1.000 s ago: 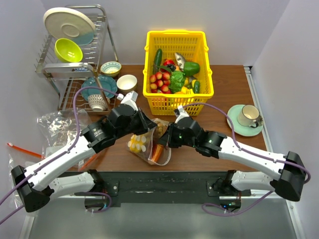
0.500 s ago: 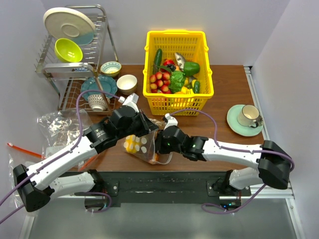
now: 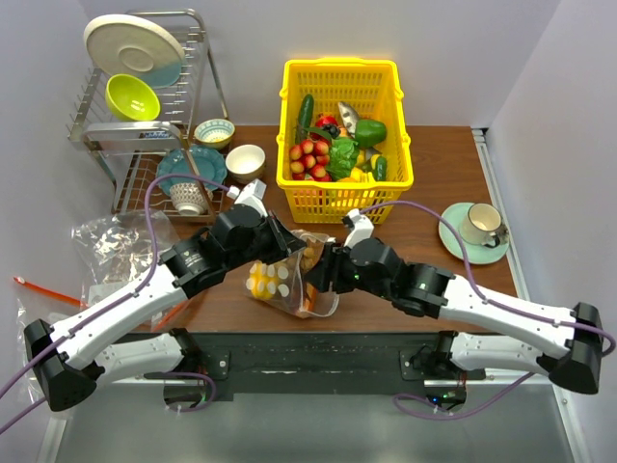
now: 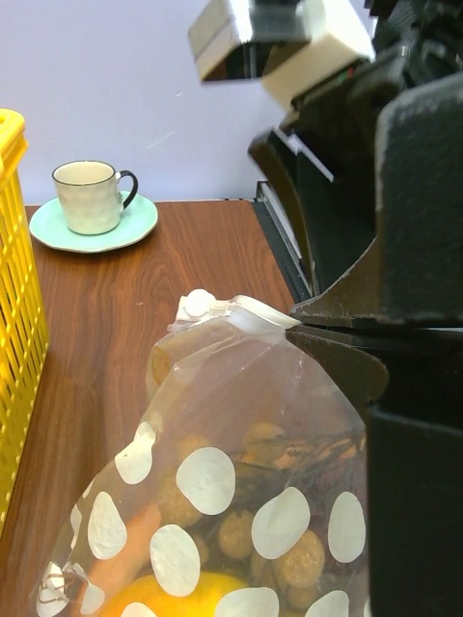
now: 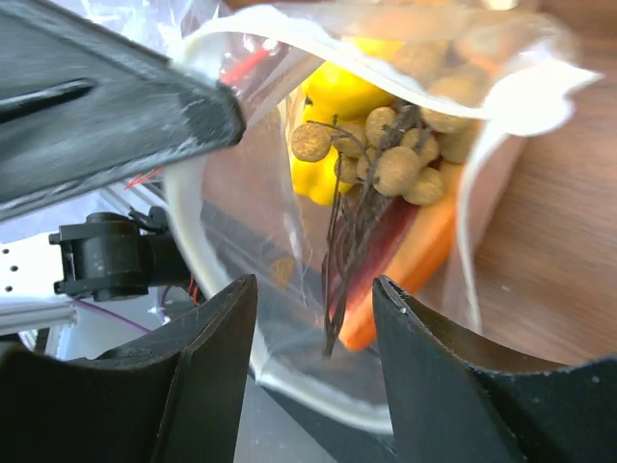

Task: Place the food in the zip-top bag and seal the zipper
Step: Adjust the fake fruit in the zipper food storage bag, then adjust the zipper food storage bag at the center of the board.

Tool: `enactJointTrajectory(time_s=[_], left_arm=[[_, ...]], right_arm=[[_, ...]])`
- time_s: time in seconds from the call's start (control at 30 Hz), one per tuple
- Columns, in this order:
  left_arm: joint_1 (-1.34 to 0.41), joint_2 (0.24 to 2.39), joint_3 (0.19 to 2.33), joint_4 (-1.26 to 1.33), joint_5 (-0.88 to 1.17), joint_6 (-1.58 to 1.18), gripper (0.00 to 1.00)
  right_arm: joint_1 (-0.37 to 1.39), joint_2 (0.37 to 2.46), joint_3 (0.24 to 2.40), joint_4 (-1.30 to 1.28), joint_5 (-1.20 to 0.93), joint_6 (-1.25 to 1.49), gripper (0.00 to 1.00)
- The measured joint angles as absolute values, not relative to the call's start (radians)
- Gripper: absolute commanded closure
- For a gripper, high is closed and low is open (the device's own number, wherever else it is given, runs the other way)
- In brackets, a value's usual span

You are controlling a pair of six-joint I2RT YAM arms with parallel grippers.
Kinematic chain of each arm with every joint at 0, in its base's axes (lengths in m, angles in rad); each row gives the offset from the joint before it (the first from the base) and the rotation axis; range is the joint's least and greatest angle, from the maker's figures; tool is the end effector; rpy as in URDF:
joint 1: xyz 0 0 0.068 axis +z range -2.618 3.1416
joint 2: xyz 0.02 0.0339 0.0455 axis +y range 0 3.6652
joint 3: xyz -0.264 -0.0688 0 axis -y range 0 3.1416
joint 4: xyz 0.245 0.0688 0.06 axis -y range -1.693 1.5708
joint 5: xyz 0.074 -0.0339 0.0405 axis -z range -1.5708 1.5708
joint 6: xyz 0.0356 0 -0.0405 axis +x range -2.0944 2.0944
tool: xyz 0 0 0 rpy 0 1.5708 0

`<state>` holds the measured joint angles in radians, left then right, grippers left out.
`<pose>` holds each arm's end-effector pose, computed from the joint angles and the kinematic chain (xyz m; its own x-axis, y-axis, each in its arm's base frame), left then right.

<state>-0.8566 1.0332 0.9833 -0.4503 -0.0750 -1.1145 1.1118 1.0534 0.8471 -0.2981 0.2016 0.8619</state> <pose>0.1517 -0.1710 0.3354 -0.7762 -0.4713 -0.4189 0.0310 0.6350 -0.7719 0.1113 0.2092 0.2989 -0.7472 0.1667 -0.6434 -0.3587 0.7138 0.6016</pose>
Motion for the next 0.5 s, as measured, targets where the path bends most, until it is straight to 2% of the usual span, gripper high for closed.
enactJointTrajectory(time_s=[0.2,0.37,0.5], left_arm=[[-0.857,1.033,0.986,-0.458,-0.086,-1.107,1.0],[-0.857,1.032,0.995,-0.474,-0.094,-1.104,1.0],[-0.857,1.032,0.998,-0.48,-0.099,-1.103,1.0]], right_arm=[[1.112,0.959,0.866,-0.444,0.269,0.836,0.46],[1.111,0.958,0.852,-0.505,0.295,0.828,0.46],[1.112,1.01,0.804,-0.498,0.288,0.828,0.52]])
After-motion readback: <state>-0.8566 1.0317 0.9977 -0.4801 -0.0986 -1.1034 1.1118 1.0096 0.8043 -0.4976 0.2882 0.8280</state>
